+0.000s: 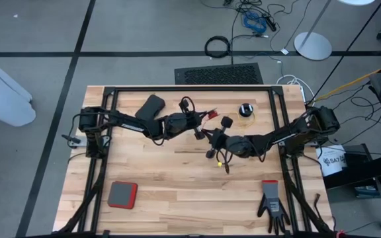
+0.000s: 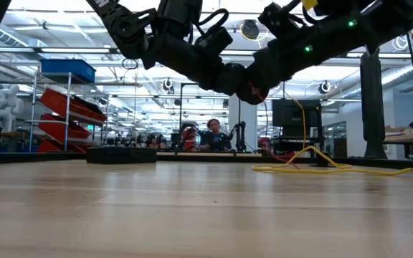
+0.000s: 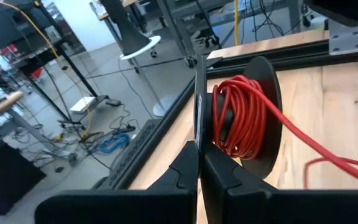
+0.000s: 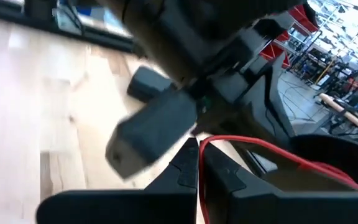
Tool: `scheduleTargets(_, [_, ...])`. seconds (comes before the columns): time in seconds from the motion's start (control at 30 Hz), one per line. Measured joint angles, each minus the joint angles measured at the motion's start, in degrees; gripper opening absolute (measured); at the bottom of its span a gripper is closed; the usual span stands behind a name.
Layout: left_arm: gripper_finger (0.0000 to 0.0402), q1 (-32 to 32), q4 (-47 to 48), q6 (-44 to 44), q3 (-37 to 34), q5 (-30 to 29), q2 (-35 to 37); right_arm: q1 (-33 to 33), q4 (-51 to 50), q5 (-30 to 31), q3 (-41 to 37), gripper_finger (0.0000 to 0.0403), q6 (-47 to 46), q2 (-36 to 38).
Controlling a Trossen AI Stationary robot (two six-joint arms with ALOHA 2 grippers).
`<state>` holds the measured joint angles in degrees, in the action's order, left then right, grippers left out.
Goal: Coil cords
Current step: Coil the red wire on the spool
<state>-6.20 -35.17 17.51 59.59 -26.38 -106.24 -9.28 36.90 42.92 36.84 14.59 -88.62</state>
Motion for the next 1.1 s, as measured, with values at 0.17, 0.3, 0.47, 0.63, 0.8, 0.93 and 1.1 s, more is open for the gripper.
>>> scheduleTargets(0.17, [0.0004,0.0,-0.03,-2.18,0.0,2.57,0.0,-1.71,-5.09,4.1,-0.02,0.0,-0.15,0.0])
scheduleTargets(0.3, [0.0004,-0.11,-1.22,-5.49,0.0,5.55,0.0,-2.51,-5.81,7.25,-0.02,0.0,-0.15,0.0])
scheduleTargets(0.47, [0.0004,-0.26,-4.6,-10.17,0.0,8.41,0.0,-2.46,-6.87,12.02,-0.04,0.0,0.05,0.0])
scheduleTargets(0.63, [0.0004,-2.36,-6.39,-16.95,0.0,14.51,0.02,-2.47,-8.78,15.04,-0.04,0.0,-0.01,0.0])
scheduleTargets(0.8, [0.0004,-5.85,-6.31,-25.09,0.0,27.51,0.02,-2.99,-11.33,17.14,-0.04,0.0,-0.15,0.0])
scheduleTargets(0.93, [0.0004,-8.82,-6.47,-29.42,0.0,41.83,0.35,-4.14,-12.94,17.13,-0.06,0.0,-0.16,0.0])
scheduleTargets(1.1, [0.0004,-11.84,-3.41,-30.75,0.0,61.97,2.1,-5.18,-15.01,16.68,-0.07,0.0,-0.17,0.0])
